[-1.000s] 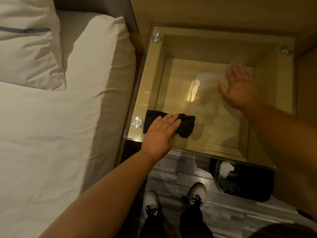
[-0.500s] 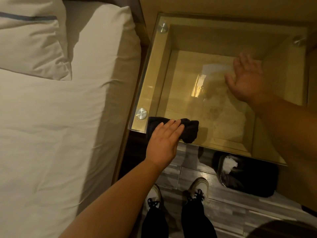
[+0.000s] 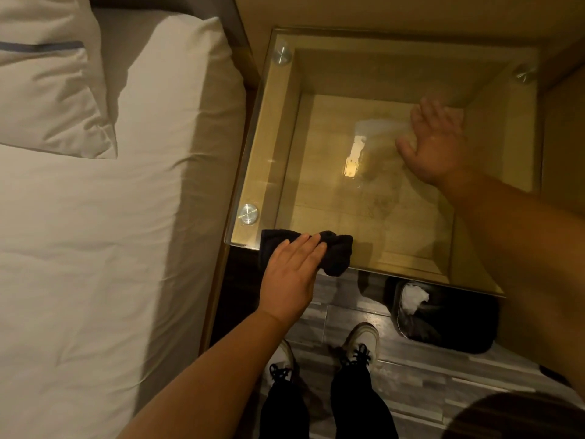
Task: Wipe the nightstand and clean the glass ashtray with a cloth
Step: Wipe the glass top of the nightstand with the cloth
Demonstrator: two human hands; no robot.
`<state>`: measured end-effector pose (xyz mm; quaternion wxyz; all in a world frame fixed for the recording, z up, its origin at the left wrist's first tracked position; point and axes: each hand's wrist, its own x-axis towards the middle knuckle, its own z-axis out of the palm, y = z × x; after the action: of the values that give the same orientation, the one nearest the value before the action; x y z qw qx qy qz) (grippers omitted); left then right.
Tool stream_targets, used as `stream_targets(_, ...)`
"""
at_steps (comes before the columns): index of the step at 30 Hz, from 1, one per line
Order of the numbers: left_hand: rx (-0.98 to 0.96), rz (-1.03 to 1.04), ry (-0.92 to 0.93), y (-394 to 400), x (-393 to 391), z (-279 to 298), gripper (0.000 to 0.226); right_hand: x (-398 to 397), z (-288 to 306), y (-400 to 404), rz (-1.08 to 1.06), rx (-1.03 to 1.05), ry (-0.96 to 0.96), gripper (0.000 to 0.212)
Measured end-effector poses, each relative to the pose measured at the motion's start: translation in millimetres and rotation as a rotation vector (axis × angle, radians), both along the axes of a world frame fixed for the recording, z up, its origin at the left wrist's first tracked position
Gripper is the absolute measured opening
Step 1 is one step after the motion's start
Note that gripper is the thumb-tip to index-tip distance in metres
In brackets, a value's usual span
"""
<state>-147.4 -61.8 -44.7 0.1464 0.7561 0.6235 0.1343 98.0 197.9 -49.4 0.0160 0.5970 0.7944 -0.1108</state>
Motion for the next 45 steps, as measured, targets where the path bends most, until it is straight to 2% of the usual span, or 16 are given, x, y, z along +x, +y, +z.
stream_targets(7, -0.082, -0.011, -0.075, -11, 2, 23, 0.044, 5, 7, -5, 0.047, -0.035, 0.026, 0.079)
stream_targets(9, -0.181, 0.062, -0.204, -9, 6, 38, 0.038, 5, 6, -10, -0.019, -0.018, -0.015, 0.075)
stream_targets(12, -0.338, 0.278, -0.501, 6, 11, 60, 0.036, 4, 6, -13, -0.152, -0.017, -0.086, 0.069)
stream_targets(14, -0.355, 0.400, -0.636, 34, 15, 71, 0.032, 3, 7, -12, -0.163, -0.027, -0.092, 0.069)
stream_targets(17, -0.260, 0.481, -0.677, 112, 25, 82, 0.025, 4, 6, -9, -0.174, -0.025, -0.068, 0.070)
stream_targets(21, -0.049, 0.364, -0.568, 243, 40, 81, 0.031, 4, 0, -12, -0.163, -0.029, -0.066, 0.070)
stream_targets(24, 0.081, 0.222, -0.343, 345, 52, 65, 0.032, 5, -5, -7, -0.172, -0.010, -0.104, 0.071)
stream_targets(28, 0.037, -0.068, 0.054, 428, 63, 28, 0.041, 5, -9, -5, -0.160, 0.027, -0.071, 0.068)
stream_targets(32, 0.024, -0.193, 0.077, 426, 65, -7, 0.043, 6, -12, -6, -0.152, 0.122, -0.027, 0.064)
stream_targets(38, 0.001, -0.199, 0.025, 420, 64, -3, 0.043, 6, -13, -7, -0.152, 0.126, -0.041, 0.065)
stream_targets(45, 0.037, -0.176, 0.008, 345, 67, -6, 0.045, 7, -6, -7, -0.161, 0.055, -0.011, 0.064)
